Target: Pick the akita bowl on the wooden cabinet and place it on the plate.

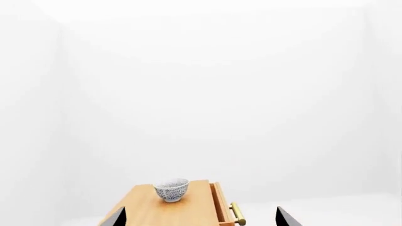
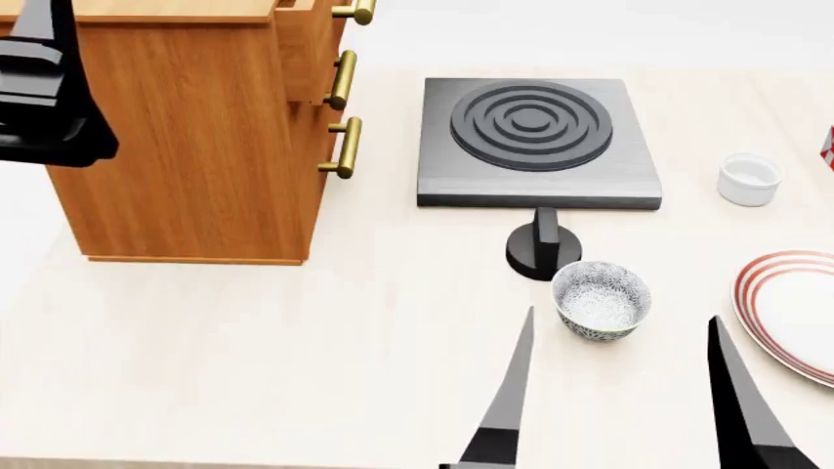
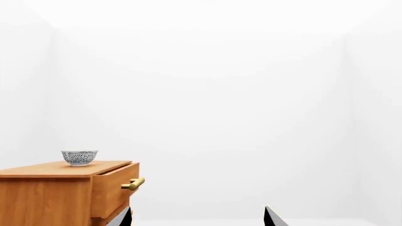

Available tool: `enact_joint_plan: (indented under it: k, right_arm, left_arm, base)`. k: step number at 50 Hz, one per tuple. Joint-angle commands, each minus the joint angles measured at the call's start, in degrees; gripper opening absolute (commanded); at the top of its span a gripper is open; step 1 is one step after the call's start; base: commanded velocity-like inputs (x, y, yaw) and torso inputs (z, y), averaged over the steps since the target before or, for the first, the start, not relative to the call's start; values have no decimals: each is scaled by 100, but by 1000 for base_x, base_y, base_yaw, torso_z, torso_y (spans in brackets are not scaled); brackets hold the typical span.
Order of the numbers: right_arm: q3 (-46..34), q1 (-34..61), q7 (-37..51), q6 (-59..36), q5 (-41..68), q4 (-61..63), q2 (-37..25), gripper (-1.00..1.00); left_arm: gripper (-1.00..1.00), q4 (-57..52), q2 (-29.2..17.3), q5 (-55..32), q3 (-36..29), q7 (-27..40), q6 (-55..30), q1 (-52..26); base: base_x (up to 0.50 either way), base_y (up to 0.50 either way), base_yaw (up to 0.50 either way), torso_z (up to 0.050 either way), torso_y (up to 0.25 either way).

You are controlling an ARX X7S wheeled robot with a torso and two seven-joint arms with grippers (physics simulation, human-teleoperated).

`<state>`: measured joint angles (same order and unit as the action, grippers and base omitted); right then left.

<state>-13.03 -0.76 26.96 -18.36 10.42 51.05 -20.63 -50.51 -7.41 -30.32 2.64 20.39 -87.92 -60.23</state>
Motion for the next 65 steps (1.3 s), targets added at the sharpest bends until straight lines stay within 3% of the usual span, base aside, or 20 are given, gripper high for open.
enact_joint_plan:
  k: [1,26,27,40,45,55,65]
  right_arm:
    - [-19,1,33,6,6,1,-31,100]
    - [-59,20,79,55,59,-46,-76,100]
    - [-59,15,77,68,66,-48,-78,100]
    - [-87,3,116,68,53,-22,-117,100]
    - [-85,-3,137,65,62,5,-128,100]
    - [-96,0,164,71,70,3,-148,100]
    - [-109,3,188,81,85,-1,-165,100]
  left_arm:
    - [100,-64,-14,-208,79,100,-52,-42]
    - [100,-250,-246,-733,33,605,92,-223]
    - [100,-264,-101,-871,264,525,37,-231]
    - [100,-254,-27,-1088,501,760,-25,-201]
    - [100,35,-272,-1770,219,1557,-169,-459]
    - [100,-95,-535,-1887,120,1545,243,-288]
    - [100,77,-423,-2177,275,1941,-86,-571]
  base:
    - [0,0,0,0,0]
    - [0,0,0,0,-60]
    - [0,0,0,0,0]
    - [0,0,0,0,-58]
    - [0,0,0,0,0]
    - [0,0,0,0,-75]
    - [0,0,0,0,-75]
